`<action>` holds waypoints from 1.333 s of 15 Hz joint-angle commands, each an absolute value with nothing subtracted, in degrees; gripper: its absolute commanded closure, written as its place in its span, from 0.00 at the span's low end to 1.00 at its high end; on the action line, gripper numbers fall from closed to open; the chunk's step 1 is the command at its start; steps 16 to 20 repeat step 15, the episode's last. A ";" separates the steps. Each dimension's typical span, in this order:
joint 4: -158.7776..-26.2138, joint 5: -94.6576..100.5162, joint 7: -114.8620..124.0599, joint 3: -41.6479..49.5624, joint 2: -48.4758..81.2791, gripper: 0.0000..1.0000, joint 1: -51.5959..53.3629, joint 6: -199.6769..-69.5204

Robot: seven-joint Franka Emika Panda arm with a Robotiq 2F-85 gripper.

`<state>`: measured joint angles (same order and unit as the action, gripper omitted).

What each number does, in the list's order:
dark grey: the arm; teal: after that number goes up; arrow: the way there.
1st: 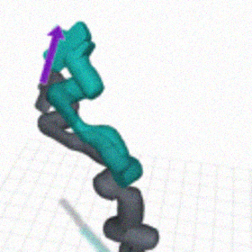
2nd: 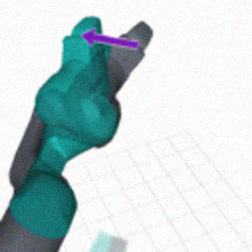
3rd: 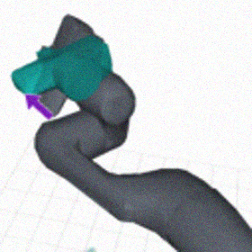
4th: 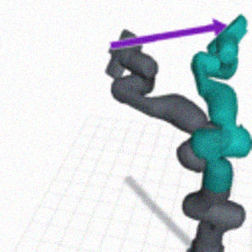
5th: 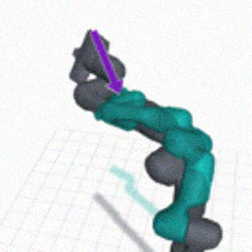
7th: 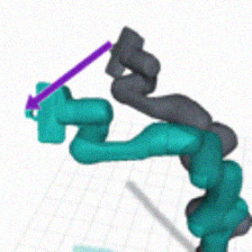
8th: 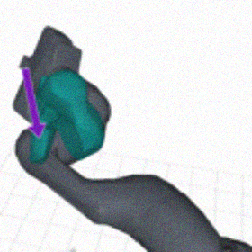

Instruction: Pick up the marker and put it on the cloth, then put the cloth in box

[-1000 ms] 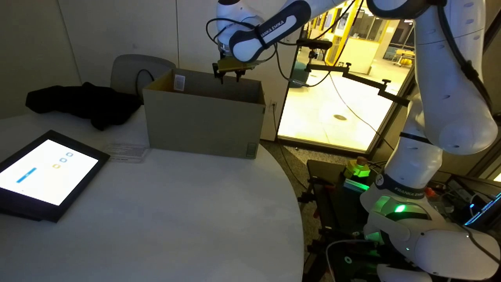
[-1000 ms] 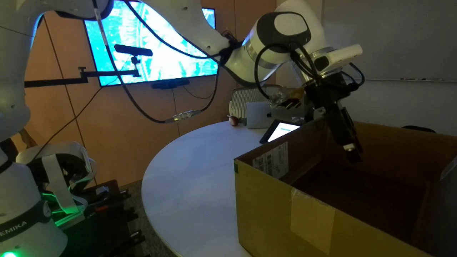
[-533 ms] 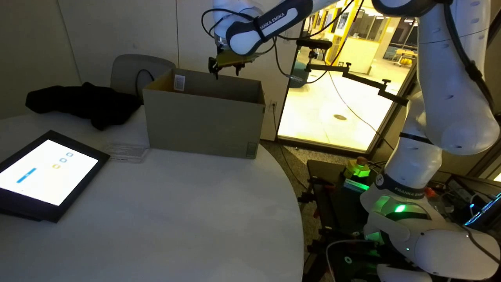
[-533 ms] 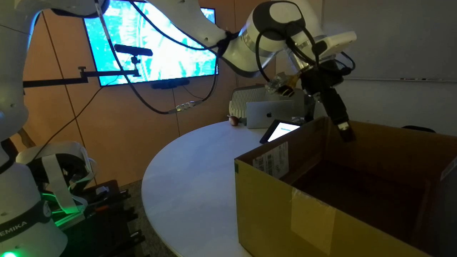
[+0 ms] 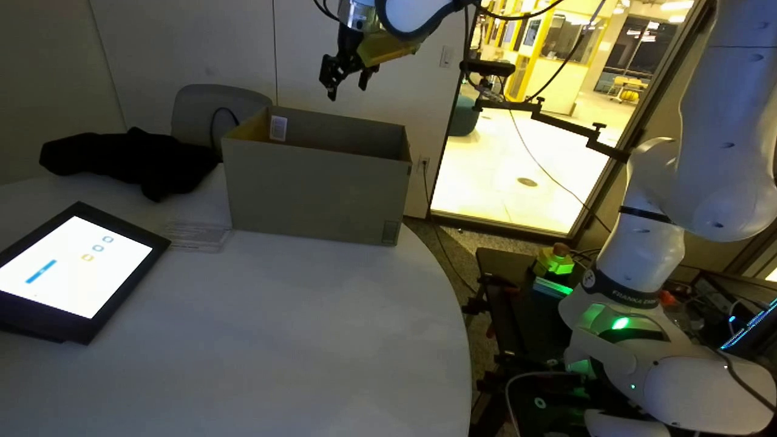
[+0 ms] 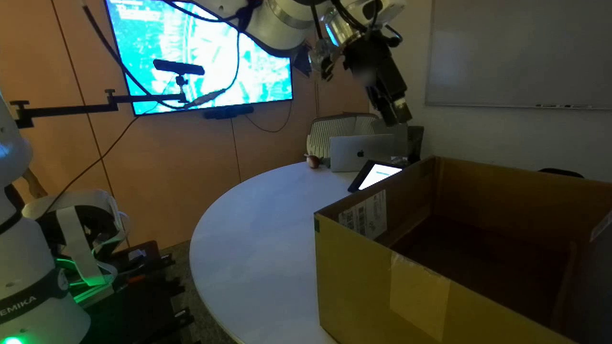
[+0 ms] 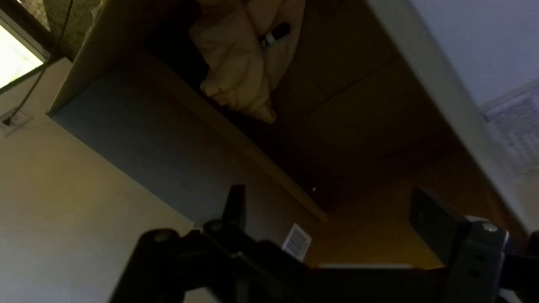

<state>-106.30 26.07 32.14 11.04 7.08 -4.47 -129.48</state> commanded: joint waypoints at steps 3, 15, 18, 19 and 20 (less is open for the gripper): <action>-116.79 19.05 18.47 4.71 -10.83 0.00 -1.97 -118.25; -115.80 7.82 1.83 0.12 -25.81 0.00 0.51 -82.34; -115.80 7.82 1.83 0.12 -25.81 0.00 0.51 -82.34; -115.80 7.82 1.83 0.12 -25.81 0.00 0.51 -82.34; -115.80 7.82 1.83 0.12 -25.81 0.00 0.51 -82.34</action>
